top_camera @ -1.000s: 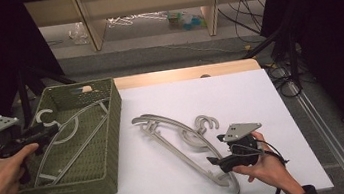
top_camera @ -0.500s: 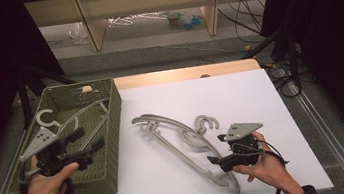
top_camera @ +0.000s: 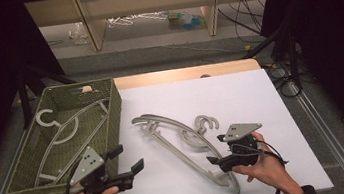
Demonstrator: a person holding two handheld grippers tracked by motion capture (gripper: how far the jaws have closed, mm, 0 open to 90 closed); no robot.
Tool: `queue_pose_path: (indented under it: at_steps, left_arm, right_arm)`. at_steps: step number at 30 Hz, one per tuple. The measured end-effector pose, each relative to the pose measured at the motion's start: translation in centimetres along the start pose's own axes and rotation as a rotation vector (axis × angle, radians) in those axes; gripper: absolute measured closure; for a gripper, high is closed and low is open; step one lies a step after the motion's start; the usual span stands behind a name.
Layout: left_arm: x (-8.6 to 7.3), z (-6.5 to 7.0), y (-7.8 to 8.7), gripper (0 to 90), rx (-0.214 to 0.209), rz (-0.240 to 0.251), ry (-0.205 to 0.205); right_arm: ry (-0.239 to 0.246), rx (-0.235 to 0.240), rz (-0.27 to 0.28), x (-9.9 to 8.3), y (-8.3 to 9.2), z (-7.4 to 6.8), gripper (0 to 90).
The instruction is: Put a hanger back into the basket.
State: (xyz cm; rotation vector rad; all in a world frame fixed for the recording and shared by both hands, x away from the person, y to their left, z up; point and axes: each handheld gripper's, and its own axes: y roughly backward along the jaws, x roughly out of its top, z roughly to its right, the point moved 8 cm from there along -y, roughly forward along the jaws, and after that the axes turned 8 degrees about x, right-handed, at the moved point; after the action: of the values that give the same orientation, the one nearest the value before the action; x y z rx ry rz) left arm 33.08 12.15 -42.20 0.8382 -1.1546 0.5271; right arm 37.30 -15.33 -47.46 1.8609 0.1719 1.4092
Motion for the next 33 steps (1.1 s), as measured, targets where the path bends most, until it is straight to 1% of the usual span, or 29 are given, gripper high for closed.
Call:
queue_pose_path:
  at_steps: [1, 3, 6, 7, 8, 9, 10, 11, 12, 13, 14, 15, 16, 17, 18, 19, 20, 21, 22, 23, 26, 27, 28, 29, 30, 33]
  left_arm:
    - [-0.3, 0.2, 0.0, 17.3, -0.017, -0.003, 0.001]
    - [-0.8, 0.5, -0.1, 18.2, -0.011, -0.002, -0.025]
    - [-1.5, 0.9, -0.3, 18.2, -0.021, 0.000, 0.004]
    - [-1.8, 1.1, -0.4, 18.2, -0.024, -0.004, 0.007]
    - [-2.0, 1.4, -0.5, 18.0, -0.034, -0.012, 0.000]
    - [-2.2, 1.6, -0.5, 17.5, -0.037, -0.017, -0.014]
    - [-2.3, 1.8, -0.6, 17.4, -0.039, -0.017, -0.032]
    - [-2.5, 2.0, -0.6, 17.4, -0.043, -0.022, -0.044]
    - [-2.6, 2.1, -0.7, 17.4, -0.051, -0.019, -0.044]
    - [-2.8, 2.2, -0.7, 17.4, -0.046, -0.028, -0.051]
    - [-2.9, 2.3, -0.8, 17.4, -0.052, -0.026, -0.054]
    - [-3.0, 2.3, -0.8, 17.4, -0.051, -0.036, -0.052]
    - [-3.2, 2.4, -0.9, 17.4, -0.045, -0.045, -0.035]
    - [-3.3, 2.4, -0.9, 17.4, -0.048, -0.045, -0.034]
    - [-3.3, 2.4, -1.0, 17.3, -0.050, -0.050, -0.038]
    - [-3.4, 2.4, -1.0, 17.4, -0.053, -0.052, -0.044]
    - [-3.4, 2.4, -1.0, 17.3, -0.060, -0.053, -0.060]
    - [-3.5, 2.4, -1.0, 17.3, -0.061, -0.053, -0.060]
    - [-3.5, 2.5, -1.1, 17.3, -0.062, -0.054, -0.058]
    - [-3.6, 2.6, -1.1, 17.3, -0.058, -0.058, -0.042]
    - [-3.6, 2.7, -1.2, 17.3, -0.072, -0.048, -0.043]
    - [-3.6, 2.6, -1.2, 17.3, -0.066, -0.053, -0.044]
    - [-3.6, 2.6, -1.1, 17.4, -0.061, -0.059, -0.047]
    - [-3.6, 2.5, -1.2, 17.5, -0.059, -0.059, -0.046]
    - [-3.6, 2.5, -1.2, 17.7, -0.053, -0.060, -0.045]
    - [-3.7, 2.5, -1.4, 17.7, -0.056, -0.060, -0.042]
  right_arm:
    - [-0.003, 0.002, -0.001, 0.0, 0.0, 0.0, 23.8]
    - [0.002, -0.002, -0.004, -0.1, -0.1, 0.1, 24.0]
    - [-0.002, -0.005, -0.010, -0.2, -0.2, 0.1, 24.3]
    - [-0.010, 0.000, -0.016, -0.3, -0.2, 0.1, 24.5]
    - [-0.002, 0.003, -0.016, -0.3, -0.4, 0.2, 24.9]
    - [-0.016, -0.002, -0.026, -0.5, -0.4, 0.2, 25.3]
    - [-0.019, -0.008, -0.034, -0.6, -0.5, 0.3, 26.4]
    - [-0.030, -0.005, -0.053, -0.9, -0.7, 0.4, 27.2]
    - [-0.037, -0.011, -0.066, -1.1, -0.8, 0.6, 27.8]
    - [-0.046, -0.019, -0.077, -1.3, -1.0, 0.8, 28.0]
    - [-0.055, -0.032, -0.083, -1.5, -1.4, 1.0, 29.0]
    - [-0.061, -0.041, -0.100, -1.7, -1.6, 1.3, 30.3]
    - [-0.080, -0.047, -0.113, -1.8, -1.8, 1.5, 31.3]
    - [-0.086, -0.049, -0.119, -1.9, -2.0, 1.8, 32.3]
    - [-0.099, -0.049, -0.125, -2.0, -2.4, 2.0, 33.9]
    - [-0.120, -0.042, -0.144, -2.2, -2.7, 2.1, 36.4]
    - [-0.120, -0.037, -0.177, -2.5, -3.0, 2.3, 37.3]
    - [-0.119, -0.045, -0.194, -2.7, -3.4, 2.7, 38.4]
    - [-0.125, -0.049, -0.200, -2.9, -3.8, 2.9, 40.2]
    - [-0.145, -0.054, -0.228, -3.0, -4.0, 3.1, 41.3]
    - [-0.158, -0.042, -0.258, -3.1, -4.9, 3.5, 47.0]
    - [-0.155, -0.045, -0.257, -3.1, -5.4, 3.7, 49.2]
    - [-0.153, -0.035, -0.280, -3.1, -5.5, 3.7, 53.5]
    - [-0.143, -0.033, -0.289, -3.1, -5.7, 3.8, 55.8]
    - [-0.138, -0.047, -0.304, -3.1, -5.8, 4.0, 59.1]
    - [-0.165, -0.050, -0.309, -3.0, -5.8, 4.3, 62.9]
